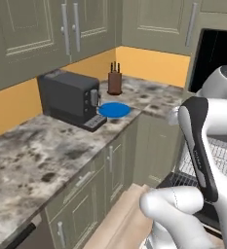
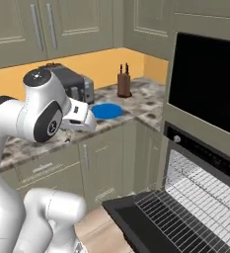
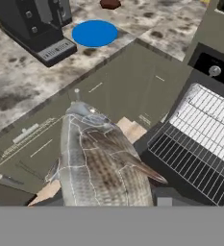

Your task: Take the fish from the oven and place it on the plate on the counter.

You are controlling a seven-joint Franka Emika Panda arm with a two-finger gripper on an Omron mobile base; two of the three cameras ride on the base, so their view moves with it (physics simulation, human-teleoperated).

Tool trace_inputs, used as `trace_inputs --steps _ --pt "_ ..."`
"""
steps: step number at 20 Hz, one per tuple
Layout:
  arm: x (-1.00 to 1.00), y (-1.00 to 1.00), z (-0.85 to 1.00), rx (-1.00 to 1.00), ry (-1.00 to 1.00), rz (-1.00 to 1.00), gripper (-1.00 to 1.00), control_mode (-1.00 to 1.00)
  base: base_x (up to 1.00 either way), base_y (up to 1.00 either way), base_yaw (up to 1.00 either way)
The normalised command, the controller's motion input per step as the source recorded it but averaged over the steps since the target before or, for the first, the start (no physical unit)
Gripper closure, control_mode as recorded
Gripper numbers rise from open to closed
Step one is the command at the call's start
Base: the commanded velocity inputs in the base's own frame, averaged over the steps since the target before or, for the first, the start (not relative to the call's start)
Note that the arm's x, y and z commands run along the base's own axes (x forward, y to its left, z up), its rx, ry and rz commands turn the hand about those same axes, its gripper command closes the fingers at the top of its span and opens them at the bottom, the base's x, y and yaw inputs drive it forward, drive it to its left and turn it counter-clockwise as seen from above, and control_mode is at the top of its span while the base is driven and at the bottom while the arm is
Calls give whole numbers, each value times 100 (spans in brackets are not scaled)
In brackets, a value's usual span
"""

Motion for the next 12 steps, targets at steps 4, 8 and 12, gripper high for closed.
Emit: trace_inputs --steps 4,8,12 --pt "0 0 0 0 0 0 100 100 99 82 -33" --pt "0 0 0 0 0 0 100 100 100 29 -15" --pt "0 0 0 0 0 0 100 100 98 -28 0"
